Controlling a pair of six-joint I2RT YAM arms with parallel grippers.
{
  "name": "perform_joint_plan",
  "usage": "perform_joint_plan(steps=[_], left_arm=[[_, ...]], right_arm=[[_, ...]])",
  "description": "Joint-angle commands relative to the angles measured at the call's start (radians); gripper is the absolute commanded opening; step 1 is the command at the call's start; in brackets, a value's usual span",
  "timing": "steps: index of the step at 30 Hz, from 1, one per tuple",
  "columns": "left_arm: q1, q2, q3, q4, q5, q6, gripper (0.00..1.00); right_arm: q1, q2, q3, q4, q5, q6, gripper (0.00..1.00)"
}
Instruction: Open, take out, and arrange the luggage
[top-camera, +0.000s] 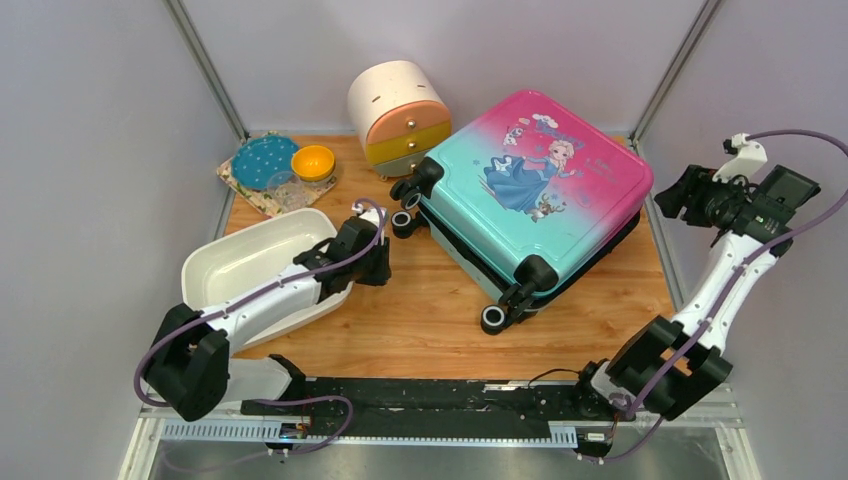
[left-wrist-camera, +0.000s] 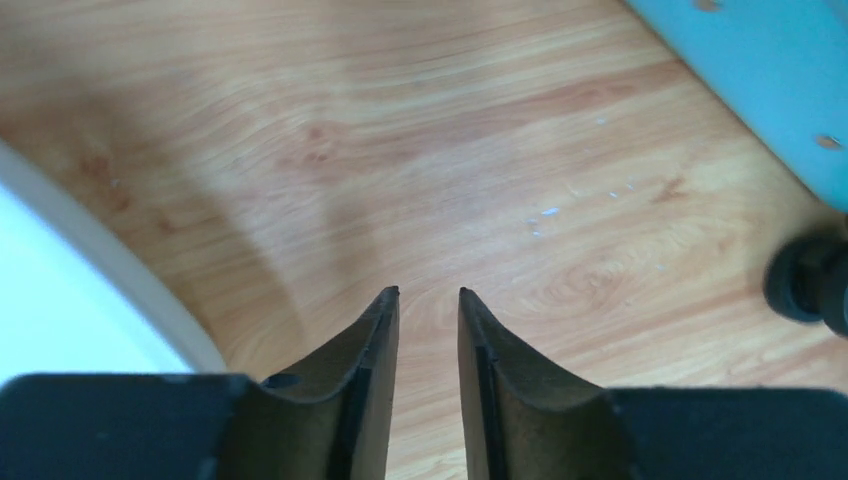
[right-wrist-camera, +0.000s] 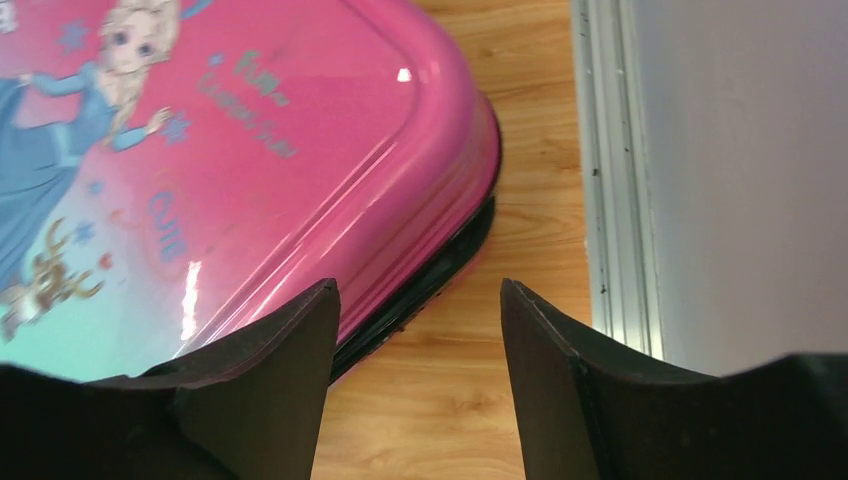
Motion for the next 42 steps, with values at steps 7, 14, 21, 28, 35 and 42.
perform_joint_plan(steps=[7,14,21,28,35,42], left_arm=[[-0.001,-0.013,-0.030,0.194,0.211,0.079,0.56],[-0.001,-0.011,-0.067,0.240,0.205,0.069,0.58],[0.000,-0.041,-0.136,0.367,0.274,0.079,0.65],[0.002,-0.019,-0.142,0.382,0.256,0.045,0.66],[0.040,0.035,-0.099,0.388,0.214,-0.006,0.66],[0.045,0.076,-0.034,0.459,0.251,0.065,0.65]], right_arm=[[0.188,0.285,0.151,0.395,0.544,0.162,0.53],[0.264,0.574,0.380,0.449,0.638,0.144,0.50],[0.335,0.857,0.775,0.183,0.450,0.014,0.48],[0.443,0.914,0.729,0.023,0.596,0.026,0.48],[0.451,0.963,0.616,-0.137,0.334,-0.003,0.45],[0.445,0.657,0.184,-0.163,0.262,-0.094,0.41]])
